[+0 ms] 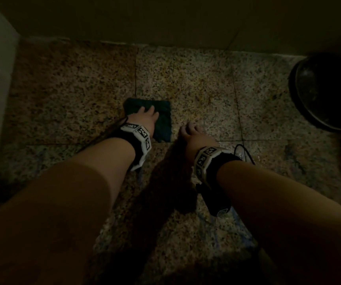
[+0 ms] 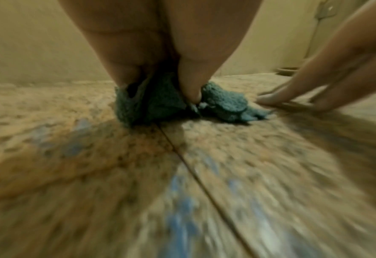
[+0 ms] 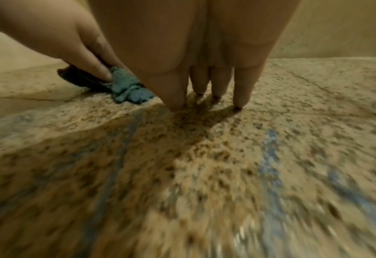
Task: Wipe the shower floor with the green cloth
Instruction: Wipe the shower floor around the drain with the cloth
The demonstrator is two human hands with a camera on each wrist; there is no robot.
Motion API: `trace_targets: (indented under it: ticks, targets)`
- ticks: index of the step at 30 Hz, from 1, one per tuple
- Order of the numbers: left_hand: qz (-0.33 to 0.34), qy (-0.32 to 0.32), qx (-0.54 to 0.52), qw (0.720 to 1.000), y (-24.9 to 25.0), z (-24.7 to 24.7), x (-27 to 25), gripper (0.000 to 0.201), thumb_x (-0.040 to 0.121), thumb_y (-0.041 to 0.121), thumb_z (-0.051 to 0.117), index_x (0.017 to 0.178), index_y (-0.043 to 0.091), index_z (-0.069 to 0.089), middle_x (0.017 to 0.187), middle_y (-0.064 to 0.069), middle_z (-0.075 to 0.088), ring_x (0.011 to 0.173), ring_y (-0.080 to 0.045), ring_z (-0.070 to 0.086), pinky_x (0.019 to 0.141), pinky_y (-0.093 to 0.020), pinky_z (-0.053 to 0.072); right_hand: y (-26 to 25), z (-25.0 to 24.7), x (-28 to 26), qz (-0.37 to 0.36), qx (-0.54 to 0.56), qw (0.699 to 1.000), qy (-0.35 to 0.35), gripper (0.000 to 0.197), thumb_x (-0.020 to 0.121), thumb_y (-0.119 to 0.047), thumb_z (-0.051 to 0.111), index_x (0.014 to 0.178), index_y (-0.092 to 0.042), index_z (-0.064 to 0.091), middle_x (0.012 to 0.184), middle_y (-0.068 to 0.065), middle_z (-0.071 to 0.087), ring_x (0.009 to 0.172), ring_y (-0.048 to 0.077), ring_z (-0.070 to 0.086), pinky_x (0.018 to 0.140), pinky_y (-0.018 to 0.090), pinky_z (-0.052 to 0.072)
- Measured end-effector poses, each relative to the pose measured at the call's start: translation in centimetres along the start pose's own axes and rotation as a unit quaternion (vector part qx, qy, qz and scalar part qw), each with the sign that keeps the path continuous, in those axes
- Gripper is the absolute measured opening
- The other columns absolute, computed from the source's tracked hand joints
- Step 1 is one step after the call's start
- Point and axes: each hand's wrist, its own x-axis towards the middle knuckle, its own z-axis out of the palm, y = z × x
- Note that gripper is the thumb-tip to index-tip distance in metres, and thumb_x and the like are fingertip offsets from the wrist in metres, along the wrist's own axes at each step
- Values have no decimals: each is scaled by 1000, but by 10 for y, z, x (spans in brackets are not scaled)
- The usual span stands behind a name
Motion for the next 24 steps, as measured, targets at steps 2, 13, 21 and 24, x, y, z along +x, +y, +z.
trace_targets:
  ticks: [2, 13, 21, 24]
  targets:
    - [5, -15, 9, 1000, -1, 6, 0, 82, 94, 1, 51, 151, 18, -5, 157, -3, -17, 145, -31, -7, 113, -48, 25, -2, -2, -1, 1, -7, 1000, 7, 74, 95, -5, 45, 153, -23, 3, 159, 3, -11, 146, 30, -2, 113, 52, 24]
    - [12, -19, -42, 999, -34, 42, -40, 90, 85, -21, 41, 152, 21, -3, 156, 2, -20, 145, -23, -11, 116, -38, 7, -23, -5, 20, -55, -36, 996, 65, 64, 100, -13, 37, 152, -31, 5, 159, -6, -12, 146, 25, -8, 116, 51, 17]
    - [-84, -21, 0, 996, -39, 5, 3, 90, 89, -2, 55, 151, 16, -7, 157, -5, -19, 145, -31, -7, 113, -50, 19, -25, -6, 23, -59, -41, 997, 33, 67, 99, -3, 35, 152, -29, 3, 158, -7, -16, 146, 23, -11, 115, 49, 22]
    - [-75, -49, 8, 996, -38, 19, -6, 94, 87, -6, 56, 151, 19, -9, 156, -2, -21, 145, -30, -8, 110, -48, 24, -27, -11, 21, -45, -61, 997, 32, 64, 98, 0, 35, 151, -29, 13, 160, -2, -1, 145, 27, 12, 102, 47, 42]
